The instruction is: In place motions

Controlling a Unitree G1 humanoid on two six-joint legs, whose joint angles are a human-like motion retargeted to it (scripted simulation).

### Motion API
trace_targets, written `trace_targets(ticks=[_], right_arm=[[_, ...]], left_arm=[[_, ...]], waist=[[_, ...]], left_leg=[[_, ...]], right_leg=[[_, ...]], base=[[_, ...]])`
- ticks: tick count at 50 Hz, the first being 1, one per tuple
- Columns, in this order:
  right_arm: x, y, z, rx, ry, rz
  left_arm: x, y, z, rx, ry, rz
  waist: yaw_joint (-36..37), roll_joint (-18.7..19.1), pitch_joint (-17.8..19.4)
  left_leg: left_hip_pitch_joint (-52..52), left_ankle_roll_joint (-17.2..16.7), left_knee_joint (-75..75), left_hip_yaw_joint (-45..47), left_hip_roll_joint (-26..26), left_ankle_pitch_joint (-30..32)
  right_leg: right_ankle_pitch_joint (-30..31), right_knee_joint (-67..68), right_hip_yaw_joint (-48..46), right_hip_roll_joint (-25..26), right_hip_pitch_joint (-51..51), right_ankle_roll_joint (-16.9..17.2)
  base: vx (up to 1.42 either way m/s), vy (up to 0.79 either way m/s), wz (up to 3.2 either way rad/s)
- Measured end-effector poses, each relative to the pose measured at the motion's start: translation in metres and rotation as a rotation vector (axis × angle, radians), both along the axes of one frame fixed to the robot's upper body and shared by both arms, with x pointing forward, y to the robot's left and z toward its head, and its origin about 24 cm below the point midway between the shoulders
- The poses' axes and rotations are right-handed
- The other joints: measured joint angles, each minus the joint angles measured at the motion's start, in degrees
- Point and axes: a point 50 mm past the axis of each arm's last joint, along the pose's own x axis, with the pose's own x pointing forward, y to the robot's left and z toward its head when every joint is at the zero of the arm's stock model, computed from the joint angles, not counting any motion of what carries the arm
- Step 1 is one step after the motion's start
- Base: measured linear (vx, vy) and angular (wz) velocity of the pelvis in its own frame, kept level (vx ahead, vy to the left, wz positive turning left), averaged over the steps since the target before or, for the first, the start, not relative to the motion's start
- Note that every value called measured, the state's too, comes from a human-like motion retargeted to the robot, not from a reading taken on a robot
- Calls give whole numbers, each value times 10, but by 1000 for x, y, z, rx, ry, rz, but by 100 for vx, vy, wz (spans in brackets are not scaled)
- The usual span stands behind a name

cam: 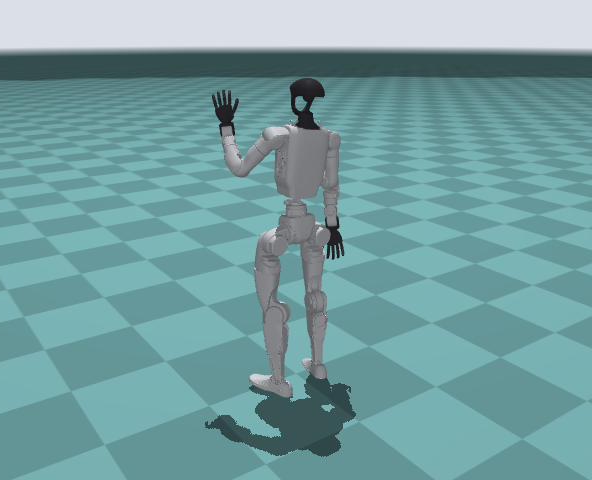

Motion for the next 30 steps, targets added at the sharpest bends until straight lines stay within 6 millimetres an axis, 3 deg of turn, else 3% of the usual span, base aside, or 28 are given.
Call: trace_targets(ticks=[6,10,15,18,22,25,27,30], right_arm=[[-7,-2,1,1,11,-58],[-10,-6,3,4,32,-75],[-10,-8,4,22,52,-62],[-3,-5,3,32,47,-22],[4,-2,1,23,21,39],[6,-3,1,7,5,71],[5,-2,0,1,3,72],[2,-1,0,0,4,43]], left_arm=[[-6,39,5,-162,78,165],[10,64,1,-219,251,189],[62,88,-50,-288,680,236],[66,89,-70,-272,791,222],[52,78,-88,-244,688,190],[42,67,-121,-228,695,183],[38,60,-162,-251,841,170],[23,48,-238,-330,1192,126]], waist=[[23,-2,-3],[32,3,-10],[29,5,-20],[14,4,-17],[-11,3,-11],[-11,0,-5],[-8,-2,-5],[-6,-4,-7]], left_leg=[[1,-2,-2,16,5,-1],[-3,-2,0,18,8,-1],[-13,-1,4,0,6,0],[-17,0,6,-15,4,2],[-19,3,4,-29,-3,2],[-16,3,3,-28,-5,2],[-15,3,2,-27,-7,2],[-15,3,2,-25,-8,1]], right_leg=[[-1,5,17,1,-7,4],[-4,6,19,1,-7,6],[-5,6,3,-4,-5,8],[-3,5,-11,-7,-5,7],[2,0,-25,-8,-6,3],[4,-1,-25,-8,-5,1],[4,-1,-24,-9,-5,1],[4,-1,-22,-9,-6,1]], base=[[-1,0,-17],[0,0,0],[0,1,33],[4,-1,42],[2,1,24],[0,0,0],[0,0,0],[0,0,0]])
